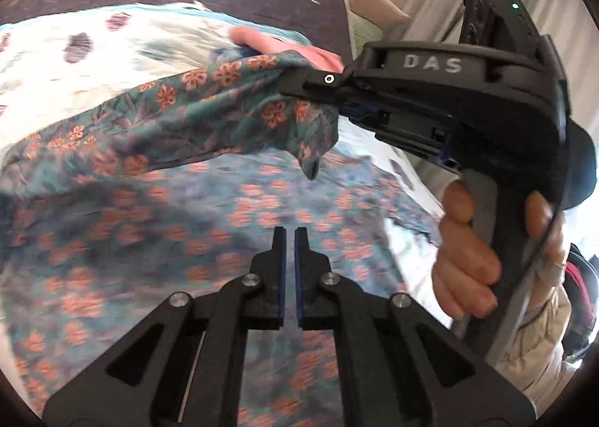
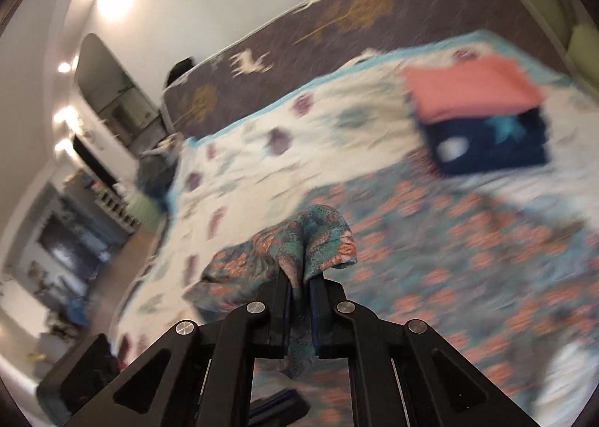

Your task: Fold small clothes

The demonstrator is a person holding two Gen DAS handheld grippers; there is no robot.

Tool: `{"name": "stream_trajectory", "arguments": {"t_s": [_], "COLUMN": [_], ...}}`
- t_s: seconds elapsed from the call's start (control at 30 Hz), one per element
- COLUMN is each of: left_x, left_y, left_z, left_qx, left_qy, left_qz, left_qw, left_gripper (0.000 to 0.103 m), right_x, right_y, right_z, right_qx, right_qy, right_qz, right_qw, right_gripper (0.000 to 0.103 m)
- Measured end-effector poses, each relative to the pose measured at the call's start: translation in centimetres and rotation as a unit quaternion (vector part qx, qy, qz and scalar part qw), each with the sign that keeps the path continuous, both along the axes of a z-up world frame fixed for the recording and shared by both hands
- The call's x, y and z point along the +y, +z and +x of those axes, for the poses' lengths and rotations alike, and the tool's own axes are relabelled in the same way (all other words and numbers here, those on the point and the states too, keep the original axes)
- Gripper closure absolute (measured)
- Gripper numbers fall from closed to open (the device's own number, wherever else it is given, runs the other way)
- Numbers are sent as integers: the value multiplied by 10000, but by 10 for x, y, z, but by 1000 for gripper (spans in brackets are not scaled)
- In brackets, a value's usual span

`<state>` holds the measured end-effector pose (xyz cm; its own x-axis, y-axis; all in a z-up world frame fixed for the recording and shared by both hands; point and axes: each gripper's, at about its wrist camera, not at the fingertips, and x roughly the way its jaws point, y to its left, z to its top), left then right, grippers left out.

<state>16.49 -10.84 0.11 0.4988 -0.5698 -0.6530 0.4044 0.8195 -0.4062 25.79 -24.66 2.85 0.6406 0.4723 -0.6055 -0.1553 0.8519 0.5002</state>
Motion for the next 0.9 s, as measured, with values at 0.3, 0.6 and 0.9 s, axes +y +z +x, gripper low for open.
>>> {"name": "stream_trajectory", "arguments": {"t_s": [0.3,0.6,0.9], "left_x": [-26,100,197], "left_y": [-31,-35,-70], "left_z": [-1,-4,0], "left_qx": [429,190,660], "left_qy": [-322,1448,2656], "left_qz": [225,864,1200], "left_qw": [9983,9855,9543], "left_gripper": [98,95,95], "right_x": [-83,-122,-114], "right_y": [-63,-79,-85], "right_z": [0,-24,-20], "right_qx": [804,997,1309], "right_qy": [-506,-1076,-443], "right_qz": [-272,-903,-28], "right_qw": [9951,9850,9904], "right_gripper": [90,81,68]}}
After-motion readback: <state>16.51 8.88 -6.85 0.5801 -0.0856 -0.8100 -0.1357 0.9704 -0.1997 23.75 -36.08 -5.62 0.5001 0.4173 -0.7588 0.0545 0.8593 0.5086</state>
